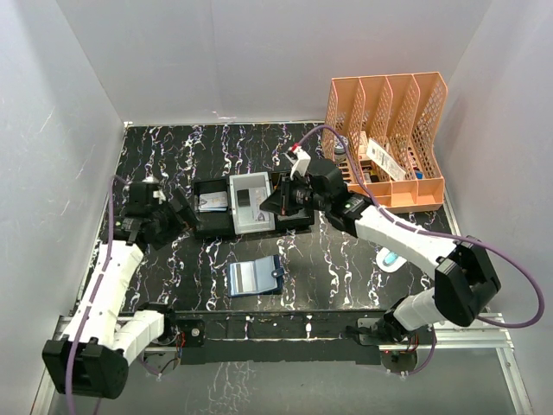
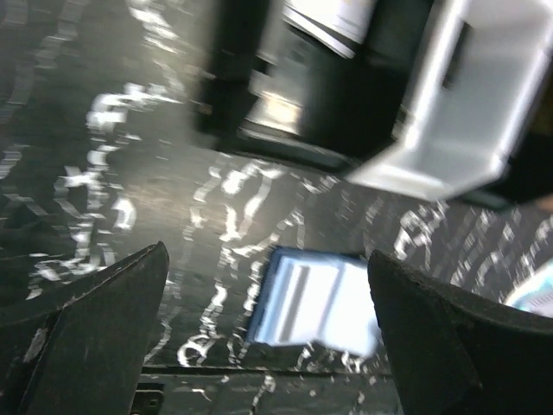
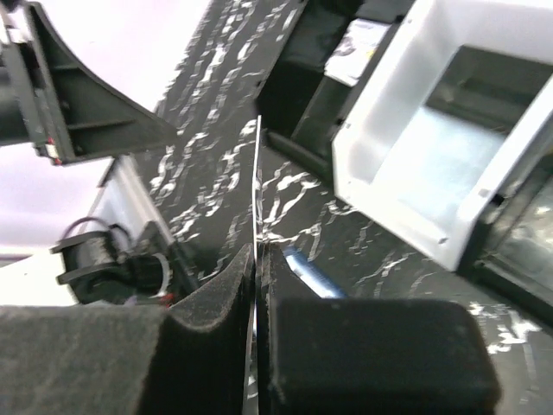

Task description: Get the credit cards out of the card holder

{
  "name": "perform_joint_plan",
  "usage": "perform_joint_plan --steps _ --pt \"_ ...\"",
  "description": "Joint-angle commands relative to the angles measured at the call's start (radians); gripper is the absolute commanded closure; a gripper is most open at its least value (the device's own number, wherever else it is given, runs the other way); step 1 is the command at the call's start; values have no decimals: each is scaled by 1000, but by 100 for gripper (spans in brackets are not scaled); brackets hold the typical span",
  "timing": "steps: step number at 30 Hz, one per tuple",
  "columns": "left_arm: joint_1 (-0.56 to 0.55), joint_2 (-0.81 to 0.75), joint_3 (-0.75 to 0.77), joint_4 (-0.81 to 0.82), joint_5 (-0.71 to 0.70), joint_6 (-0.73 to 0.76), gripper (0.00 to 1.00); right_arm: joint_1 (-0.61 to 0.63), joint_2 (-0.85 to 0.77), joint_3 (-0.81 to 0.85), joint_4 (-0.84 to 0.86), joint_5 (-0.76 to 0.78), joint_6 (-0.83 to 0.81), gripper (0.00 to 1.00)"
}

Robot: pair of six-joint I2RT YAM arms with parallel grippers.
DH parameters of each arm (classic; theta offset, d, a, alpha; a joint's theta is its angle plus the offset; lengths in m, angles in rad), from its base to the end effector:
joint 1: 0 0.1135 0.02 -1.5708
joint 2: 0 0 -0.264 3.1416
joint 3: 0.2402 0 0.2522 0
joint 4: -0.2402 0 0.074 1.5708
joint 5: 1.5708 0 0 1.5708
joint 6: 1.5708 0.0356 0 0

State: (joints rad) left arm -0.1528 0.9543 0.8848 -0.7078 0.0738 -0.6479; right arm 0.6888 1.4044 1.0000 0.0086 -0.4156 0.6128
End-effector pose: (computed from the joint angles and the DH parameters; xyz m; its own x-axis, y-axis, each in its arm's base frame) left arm 0.1913 -0.0321 0.2949 -0.6757 -0.5049 -0.5372 -0.2559 0.8440 -0.4714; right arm 0.2405 0.2167 0.2915 -0.7434 0.0696 -0.6653 -0.5398 0.5250 0.6580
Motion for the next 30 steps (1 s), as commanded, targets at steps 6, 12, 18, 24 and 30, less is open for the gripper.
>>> perform_joint_plan --steps 6,12,18,24,30 --pt "326 27 28 -2 -26 213 1 124 146 265 -138 349 -379 100" --pt "326 -67 -107 129 -98 172 1 226 321 431 -108 472 -565 100" --pt "326 -103 -107 152 -122 165 1 275 534 633 -125 527 -670 100" --pt "326 -91 -98 135 -156 154 1 294 684 796 -191 584 -783 100" --pt "327 -104 -103 136 -158 149 1 303 767 855 -187 649 -914 100"
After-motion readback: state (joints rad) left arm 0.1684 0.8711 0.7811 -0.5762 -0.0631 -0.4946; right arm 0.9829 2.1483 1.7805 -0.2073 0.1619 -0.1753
